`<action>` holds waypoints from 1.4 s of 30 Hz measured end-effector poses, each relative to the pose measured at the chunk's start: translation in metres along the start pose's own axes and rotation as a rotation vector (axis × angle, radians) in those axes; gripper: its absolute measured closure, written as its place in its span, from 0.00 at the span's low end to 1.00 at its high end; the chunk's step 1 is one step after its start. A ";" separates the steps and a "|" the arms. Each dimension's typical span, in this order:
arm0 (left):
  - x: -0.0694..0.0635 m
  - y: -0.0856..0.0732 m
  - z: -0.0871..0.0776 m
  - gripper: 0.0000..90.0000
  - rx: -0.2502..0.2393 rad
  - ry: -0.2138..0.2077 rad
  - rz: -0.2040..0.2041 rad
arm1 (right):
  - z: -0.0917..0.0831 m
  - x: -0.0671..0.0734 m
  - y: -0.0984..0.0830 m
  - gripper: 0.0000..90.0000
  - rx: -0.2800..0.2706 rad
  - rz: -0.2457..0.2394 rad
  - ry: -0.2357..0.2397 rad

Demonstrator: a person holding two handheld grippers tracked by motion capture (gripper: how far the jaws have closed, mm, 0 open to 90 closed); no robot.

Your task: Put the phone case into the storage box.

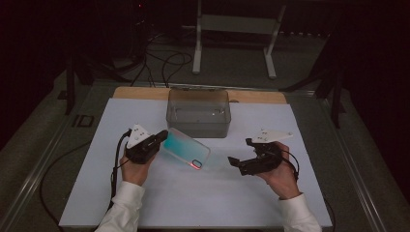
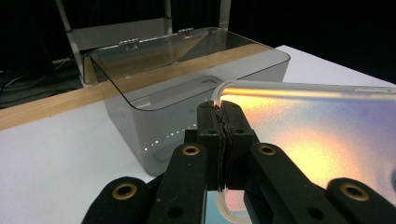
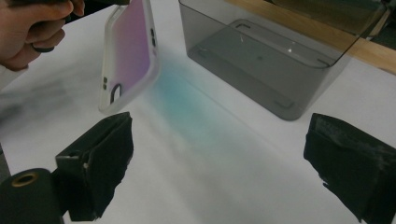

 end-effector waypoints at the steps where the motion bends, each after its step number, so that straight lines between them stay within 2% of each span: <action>1: 0.000 0.000 0.000 0.99 0.000 -0.001 0.000 | 0.001 0.000 0.002 0.09 0.002 -0.003 0.000; 12: -0.002 0.001 -0.001 0.99 -0.010 -0.017 0.014 | 0.012 0.003 0.021 0.09 0.017 -0.008 0.038; 22: -0.003 0.003 -0.002 0.99 -0.019 -0.031 0.020 | 0.024 0.004 0.034 0.09 0.038 0.017 0.076; 35: -0.006 0.004 -0.002 0.99 -0.026 -0.044 0.036 | 0.043 0.005 0.054 0.10 0.071 -0.005 0.104; 42: -0.008 0.005 -0.003 0.99 -0.034 -0.051 0.042 | 0.052 0.006 0.062 0.14 0.101 0.023 0.135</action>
Point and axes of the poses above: each handheld gripper's, and its own axes: z roughly forward along the jaws, y roughly out of its top, x roughly to its left, the point moved 1 cm from there along z, roughly forward along the jaws, and after that the axes turned 9 degrees about -x, right-handed, at the moved point
